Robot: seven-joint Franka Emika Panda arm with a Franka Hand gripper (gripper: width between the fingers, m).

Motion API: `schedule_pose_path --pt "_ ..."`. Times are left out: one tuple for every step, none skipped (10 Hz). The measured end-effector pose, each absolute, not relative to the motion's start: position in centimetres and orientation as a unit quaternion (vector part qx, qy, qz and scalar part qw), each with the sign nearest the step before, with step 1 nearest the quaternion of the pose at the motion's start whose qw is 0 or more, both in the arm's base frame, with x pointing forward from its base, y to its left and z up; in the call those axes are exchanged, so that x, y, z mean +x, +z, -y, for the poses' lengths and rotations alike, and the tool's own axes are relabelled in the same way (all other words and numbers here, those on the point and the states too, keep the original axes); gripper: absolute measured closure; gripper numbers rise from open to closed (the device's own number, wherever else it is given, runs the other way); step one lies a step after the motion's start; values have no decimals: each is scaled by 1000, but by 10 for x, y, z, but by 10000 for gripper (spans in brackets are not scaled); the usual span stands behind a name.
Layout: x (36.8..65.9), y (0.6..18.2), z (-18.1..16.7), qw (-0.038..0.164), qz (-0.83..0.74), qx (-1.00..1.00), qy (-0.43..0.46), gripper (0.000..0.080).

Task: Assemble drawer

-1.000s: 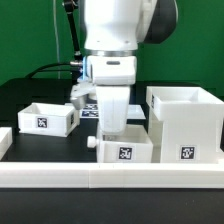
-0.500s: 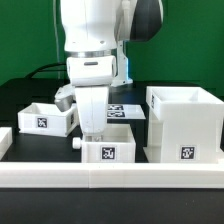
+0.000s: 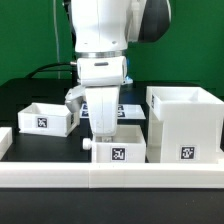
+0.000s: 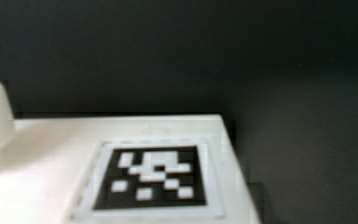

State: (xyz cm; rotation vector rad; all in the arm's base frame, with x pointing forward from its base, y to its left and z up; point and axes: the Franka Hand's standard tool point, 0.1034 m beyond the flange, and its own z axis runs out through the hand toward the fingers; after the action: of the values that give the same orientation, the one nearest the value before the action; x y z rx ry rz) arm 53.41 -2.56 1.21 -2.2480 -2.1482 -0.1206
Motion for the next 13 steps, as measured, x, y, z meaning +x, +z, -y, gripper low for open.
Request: schedule_pose_path --pt "534 12 26 15 690 -722 -38 757" --pt "534 11 25 16 691 -722 -38 757" --pt "533 10 20 15 697 -716 -37 757" --pt "535 11 14 14 697 -716 -36 757" --pt "535 11 8 13 700 -714 -35 757" --pt "535 11 4 14 700 -713 -34 757" --pt "534 10 4 14 701 -713 -35 757" --pt "534 10 7 12 698 -715 -36 757" --pt "534 10 7 12 698 -715 -36 757" --pt "534 10 7 12 698 -715 -36 757" --pt "534 10 6 12 698 -715 -36 757" --pt "534 10 3 13 699 -715 -36 757" --pt "534 10 1 13 698 -715 -35 757"
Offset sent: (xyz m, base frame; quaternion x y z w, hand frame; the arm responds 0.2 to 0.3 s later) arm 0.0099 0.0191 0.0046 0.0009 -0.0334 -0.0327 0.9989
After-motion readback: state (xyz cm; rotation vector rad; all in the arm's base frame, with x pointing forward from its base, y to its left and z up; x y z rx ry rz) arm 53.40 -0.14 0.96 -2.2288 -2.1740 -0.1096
